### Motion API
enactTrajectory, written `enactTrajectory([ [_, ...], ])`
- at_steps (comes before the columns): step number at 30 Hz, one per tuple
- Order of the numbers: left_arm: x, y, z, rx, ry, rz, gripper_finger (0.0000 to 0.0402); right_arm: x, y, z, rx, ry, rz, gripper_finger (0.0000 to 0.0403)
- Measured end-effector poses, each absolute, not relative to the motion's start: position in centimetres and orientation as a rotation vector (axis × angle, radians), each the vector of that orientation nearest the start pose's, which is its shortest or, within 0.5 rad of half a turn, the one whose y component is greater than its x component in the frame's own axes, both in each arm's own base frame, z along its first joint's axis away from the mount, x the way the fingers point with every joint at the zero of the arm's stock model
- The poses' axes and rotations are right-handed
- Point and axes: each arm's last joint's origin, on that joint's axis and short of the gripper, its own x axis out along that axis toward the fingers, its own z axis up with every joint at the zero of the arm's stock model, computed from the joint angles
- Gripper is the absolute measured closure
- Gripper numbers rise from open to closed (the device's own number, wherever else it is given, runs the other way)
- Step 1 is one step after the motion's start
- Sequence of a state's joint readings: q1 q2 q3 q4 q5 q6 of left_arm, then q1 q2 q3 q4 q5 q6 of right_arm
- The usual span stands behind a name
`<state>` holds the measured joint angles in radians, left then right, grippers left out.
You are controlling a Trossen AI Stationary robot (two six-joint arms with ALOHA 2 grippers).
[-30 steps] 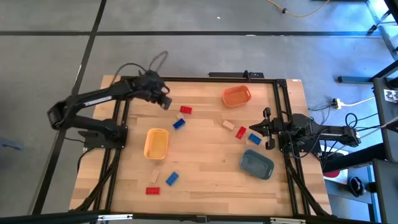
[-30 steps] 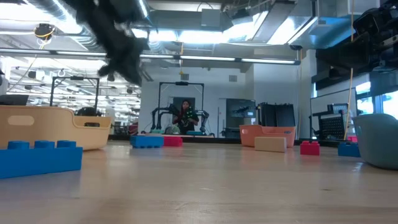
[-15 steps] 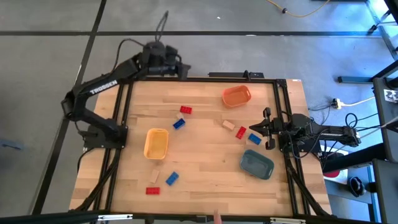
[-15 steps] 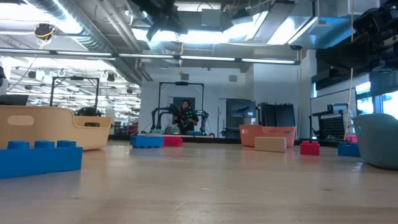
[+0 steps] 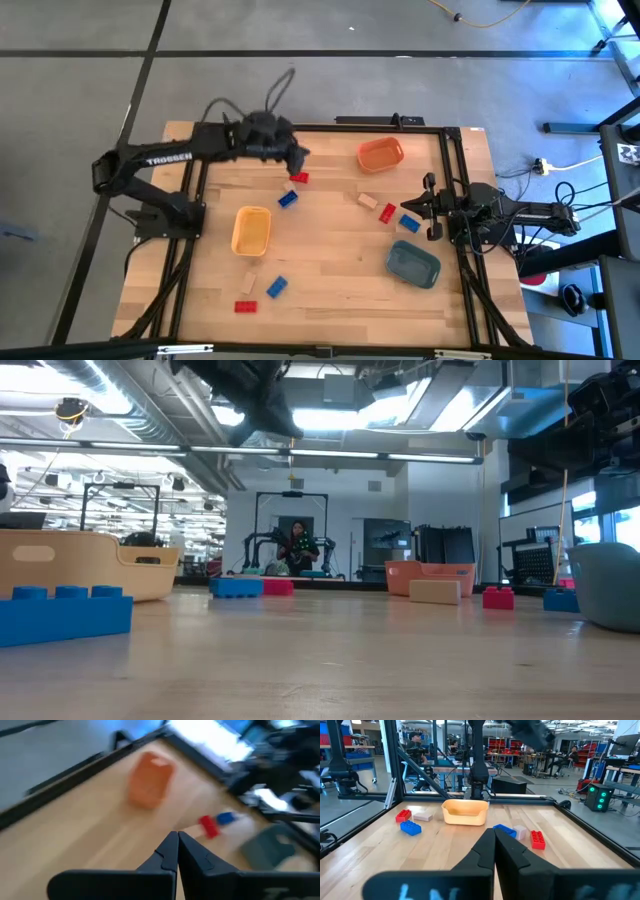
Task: Sort & place blocks by color
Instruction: Put the top left brown block into the yellow bin
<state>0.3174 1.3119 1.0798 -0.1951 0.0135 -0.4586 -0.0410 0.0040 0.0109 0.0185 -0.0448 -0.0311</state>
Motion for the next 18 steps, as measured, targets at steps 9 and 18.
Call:
enactTrajectory([
  [9,28.0,4.4,27.2,-0.511,0.416,0.284,0.0399,9.7,-0.3,16.9,-0.032,-0.025,0.003,0.0396],
  [18,27.0,5.6,25.5,-0.49,0.577,0.391,0.0315,9.7,-0.3,16.9,-0.032,-0.025,0.003,0.0396],
])
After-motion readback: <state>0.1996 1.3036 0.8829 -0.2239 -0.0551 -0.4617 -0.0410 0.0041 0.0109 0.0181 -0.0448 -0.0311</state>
